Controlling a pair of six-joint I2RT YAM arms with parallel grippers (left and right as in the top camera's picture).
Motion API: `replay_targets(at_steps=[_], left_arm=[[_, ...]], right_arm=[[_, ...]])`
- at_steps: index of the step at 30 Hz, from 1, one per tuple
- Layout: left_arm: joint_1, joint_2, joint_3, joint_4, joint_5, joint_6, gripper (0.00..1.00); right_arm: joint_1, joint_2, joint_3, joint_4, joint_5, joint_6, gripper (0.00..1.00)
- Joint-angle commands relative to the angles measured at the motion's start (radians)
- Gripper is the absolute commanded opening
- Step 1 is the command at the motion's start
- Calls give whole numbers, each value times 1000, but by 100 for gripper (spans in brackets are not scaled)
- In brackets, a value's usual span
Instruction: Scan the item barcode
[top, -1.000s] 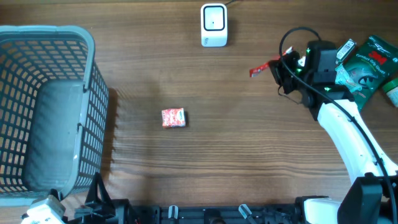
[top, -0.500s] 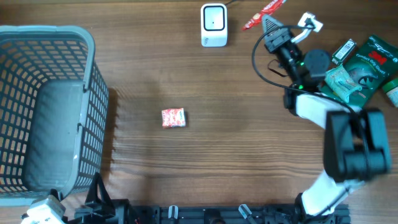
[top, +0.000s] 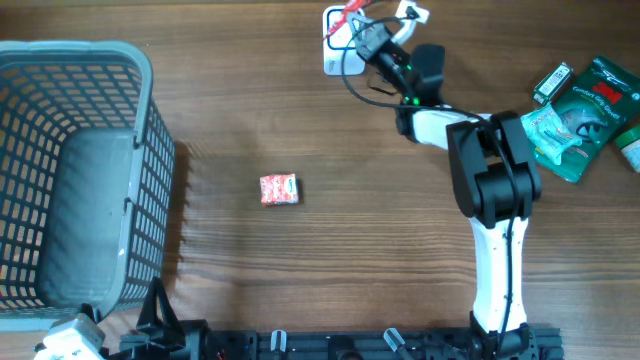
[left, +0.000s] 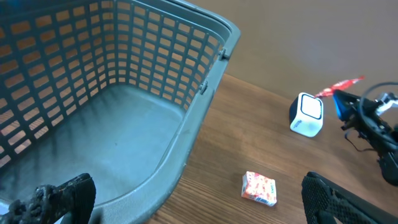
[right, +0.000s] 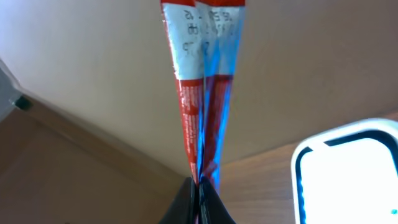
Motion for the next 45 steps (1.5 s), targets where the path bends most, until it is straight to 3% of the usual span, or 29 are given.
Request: replay_targets(at_steps=[1,8,14,19,23,31,37,40,44,45], left_arm=[[-5,-7,1,3,5,-1,100],[-5,-7,1,4,5,-1,100],[-5,-7,1,3,5,-1,100],[-5,-7,1,3,5,-1,100],[-5,-7,1,4,5,-1,100],[-5,-7,1,4,5,-1,100],[-5,-7,1,4,5,-1,100],[-5,-7,1,4,5,-1,100],[-5,-7,1,3,5,-1,100],[-5,-7,1,4,5,-1,100]], right_arm=[[20,23,63,-58,39,-195,4],[8,34,66,-93,114,-293,4],[-16,33,66,-90,106,-222,4],[-155,14,66,-34,-127,-102,5],[-283,12,66,-74,-250,-93,5],[-520,-69,66,-764,-190,-481,4],[-622,-307,66,-1244,247,-661,5],[-657,-386,66,-1386,526,-667,4],[-700,-401,64,-1425,650,-811,6],[-707,-401,64,-1424,652,-784,21]])
